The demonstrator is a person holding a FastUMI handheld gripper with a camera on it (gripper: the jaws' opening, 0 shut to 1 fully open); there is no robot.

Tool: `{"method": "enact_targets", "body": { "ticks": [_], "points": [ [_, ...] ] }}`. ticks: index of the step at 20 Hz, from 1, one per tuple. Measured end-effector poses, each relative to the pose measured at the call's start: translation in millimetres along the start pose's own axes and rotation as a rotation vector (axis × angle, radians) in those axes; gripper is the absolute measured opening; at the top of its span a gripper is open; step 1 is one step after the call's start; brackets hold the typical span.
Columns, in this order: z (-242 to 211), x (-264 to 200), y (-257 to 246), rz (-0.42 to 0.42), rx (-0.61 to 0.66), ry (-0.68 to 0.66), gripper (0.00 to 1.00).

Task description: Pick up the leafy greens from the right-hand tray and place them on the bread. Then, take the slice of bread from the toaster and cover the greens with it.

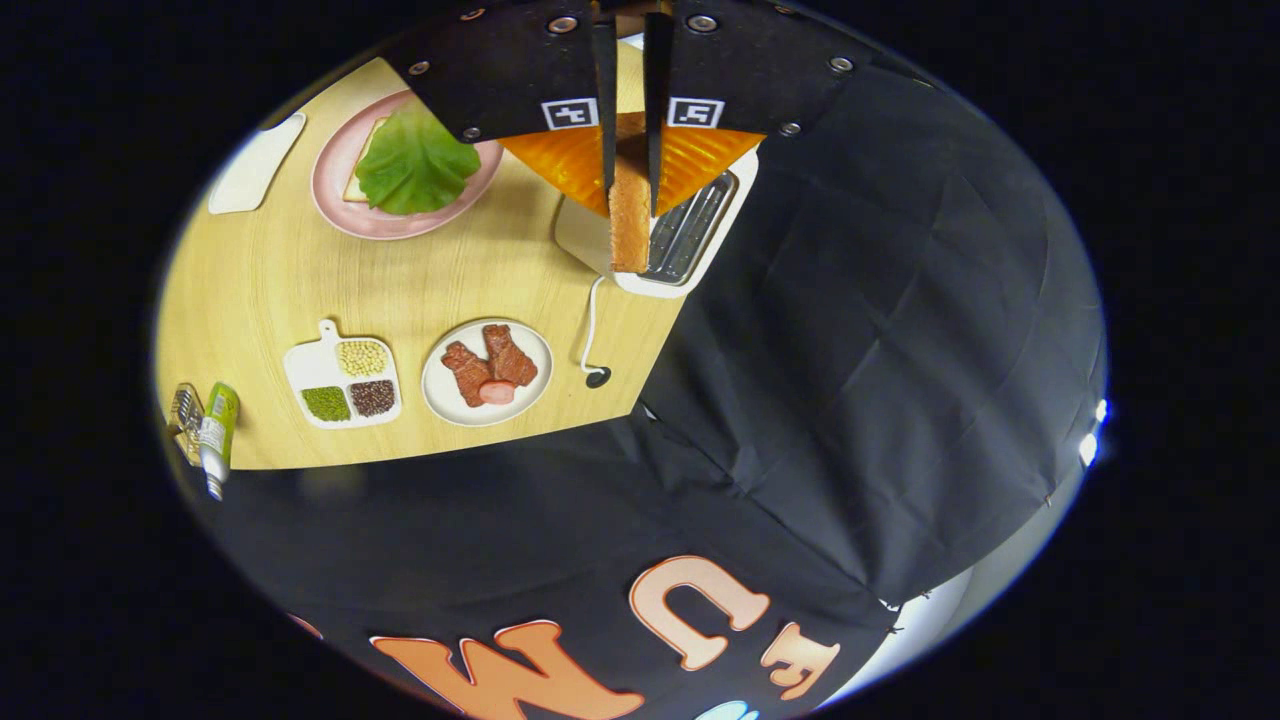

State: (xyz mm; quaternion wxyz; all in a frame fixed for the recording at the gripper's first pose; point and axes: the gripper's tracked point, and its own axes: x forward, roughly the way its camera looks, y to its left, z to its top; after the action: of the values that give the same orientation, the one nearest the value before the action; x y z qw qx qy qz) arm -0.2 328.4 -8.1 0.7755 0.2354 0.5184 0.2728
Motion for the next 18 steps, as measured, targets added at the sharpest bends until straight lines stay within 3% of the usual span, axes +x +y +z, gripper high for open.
{"method": "enact_targets", "body": {
  "ticks": [12,18],
  "points": [
    [-30,5,-53,-0.006,0.066,0.043,0.11],
    [-53,16,-96,-0.049,0.101,0.102,0.11]
  ]
}}
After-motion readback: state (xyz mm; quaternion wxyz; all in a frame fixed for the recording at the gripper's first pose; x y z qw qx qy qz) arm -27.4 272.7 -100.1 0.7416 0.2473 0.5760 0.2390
